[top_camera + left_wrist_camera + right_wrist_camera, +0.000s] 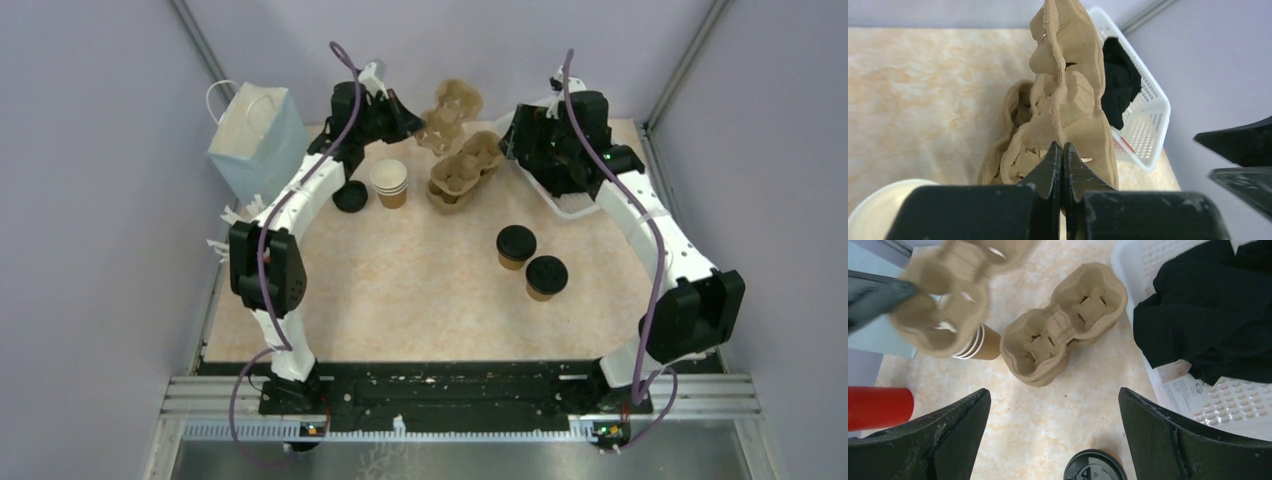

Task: Pack the takeout coffee

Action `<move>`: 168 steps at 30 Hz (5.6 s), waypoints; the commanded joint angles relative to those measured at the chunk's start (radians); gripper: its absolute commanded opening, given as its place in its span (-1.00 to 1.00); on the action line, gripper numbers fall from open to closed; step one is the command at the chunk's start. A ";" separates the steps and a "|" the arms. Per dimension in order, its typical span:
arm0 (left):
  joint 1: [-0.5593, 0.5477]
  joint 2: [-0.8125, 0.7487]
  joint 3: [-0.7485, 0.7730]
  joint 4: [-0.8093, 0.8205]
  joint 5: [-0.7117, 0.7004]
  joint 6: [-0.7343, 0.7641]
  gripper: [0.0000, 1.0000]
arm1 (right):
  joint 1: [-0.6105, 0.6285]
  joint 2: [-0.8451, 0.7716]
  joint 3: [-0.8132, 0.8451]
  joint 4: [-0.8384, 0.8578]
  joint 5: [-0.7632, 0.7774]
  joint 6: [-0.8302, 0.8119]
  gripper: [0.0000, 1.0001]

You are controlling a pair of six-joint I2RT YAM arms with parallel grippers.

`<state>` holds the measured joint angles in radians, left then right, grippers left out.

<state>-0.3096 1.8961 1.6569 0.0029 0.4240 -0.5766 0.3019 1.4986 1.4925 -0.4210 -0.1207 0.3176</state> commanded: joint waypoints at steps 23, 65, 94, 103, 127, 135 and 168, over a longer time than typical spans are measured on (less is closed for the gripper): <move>0.014 -0.542 -0.070 -0.462 -0.285 0.210 -1.00 | 0.076 0.740 0.585 -0.060 -0.179 -0.058 0.33; -0.115 -0.555 -0.117 -0.593 -0.082 0.266 -1.00 | 0.284 0.127 0.342 -0.251 -0.224 -0.181 0.40; -0.115 -0.560 -0.209 -0.481 0.263 0.393 -1.00 | -0.187 0.056 -0.211 0.544 -1.094 0.403 0.01; -0.115 -0.550 -0.209 -0.507 0.252 0.420 -1.00 | -0.228 0.054 -0.254 0.590 -1.112 0.466 0.00; -0.115 -0.549 -0.224 -0.482 0.262 0.413 -1.00 | -0.202 0.071 -0.346 0.886 -1.155 0.679 -0.77; -0.113 -0.526 -0.144 -0.588 -0.066 0.341 0.04 | -0.213 -0.021 -0.307 0.678 -1.007 0.624 -1.00; 0.448 -0.076 0.500 -0.665 -0.587 0.500 0.91 | -0.179 -0.286 -0.015 -0.148 -0.596 0.278 -1.00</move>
<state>0.1452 1.8183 2.1506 -0.7074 -0.2691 -0.0998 0.1146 1.1999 1.4792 -0.6140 -0.6994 0.5865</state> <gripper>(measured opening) 0.982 0.010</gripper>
